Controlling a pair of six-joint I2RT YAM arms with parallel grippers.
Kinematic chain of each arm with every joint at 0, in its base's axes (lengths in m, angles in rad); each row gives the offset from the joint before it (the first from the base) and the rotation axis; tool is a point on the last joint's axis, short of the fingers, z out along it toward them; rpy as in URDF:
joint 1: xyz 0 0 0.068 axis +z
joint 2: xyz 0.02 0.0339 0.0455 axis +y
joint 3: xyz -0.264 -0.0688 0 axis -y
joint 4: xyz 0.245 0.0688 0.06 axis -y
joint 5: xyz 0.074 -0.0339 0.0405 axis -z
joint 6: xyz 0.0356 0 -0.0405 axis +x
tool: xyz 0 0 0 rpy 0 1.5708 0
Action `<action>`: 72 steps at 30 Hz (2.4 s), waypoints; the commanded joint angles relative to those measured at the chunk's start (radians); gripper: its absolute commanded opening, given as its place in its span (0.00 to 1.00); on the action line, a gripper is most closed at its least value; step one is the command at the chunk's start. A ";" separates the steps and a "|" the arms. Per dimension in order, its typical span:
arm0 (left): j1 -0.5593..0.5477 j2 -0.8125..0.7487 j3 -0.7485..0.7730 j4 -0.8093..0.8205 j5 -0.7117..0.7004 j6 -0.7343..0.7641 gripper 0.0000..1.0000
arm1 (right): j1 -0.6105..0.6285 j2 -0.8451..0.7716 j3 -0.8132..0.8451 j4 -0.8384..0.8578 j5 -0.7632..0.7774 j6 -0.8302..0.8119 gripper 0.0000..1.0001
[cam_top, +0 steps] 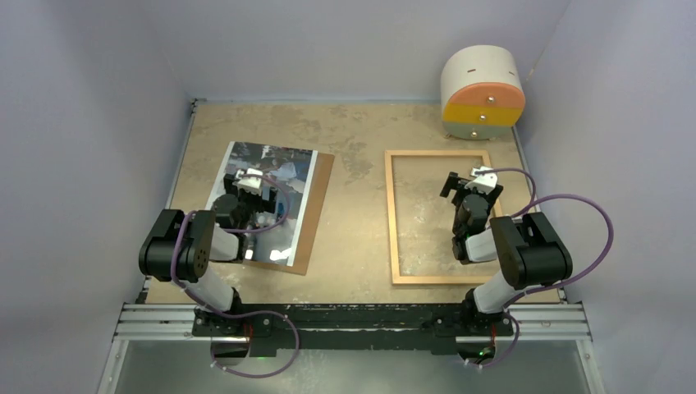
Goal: Put the photo into the frame
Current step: Turn over the photo frame at the center of the board.
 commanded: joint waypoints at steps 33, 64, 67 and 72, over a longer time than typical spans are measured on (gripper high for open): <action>0.225 -0.068 0.924 -1.526 0.312 0.039 0.96 | 0.119 0.008 0.655 -1.221 -0.090 0.387 0.99; 0.224 -0.116 0.869 -1.702 0.298 0.074 1.00 | 0.466 0.221 0.747 -1.451 -0.084 0.443 0.41; 0.224 -0.116 0.878 -1.713 0.264 0.075 1.00 | 0.472 0.229 0.776 -1.469 -0.105 0.463 0.24; 0.219 -0.124 0.887 -1.749 0.309 0.081 1.00 | 0.498 0.244 0.882 -1.519 -0.135 0.514 0.07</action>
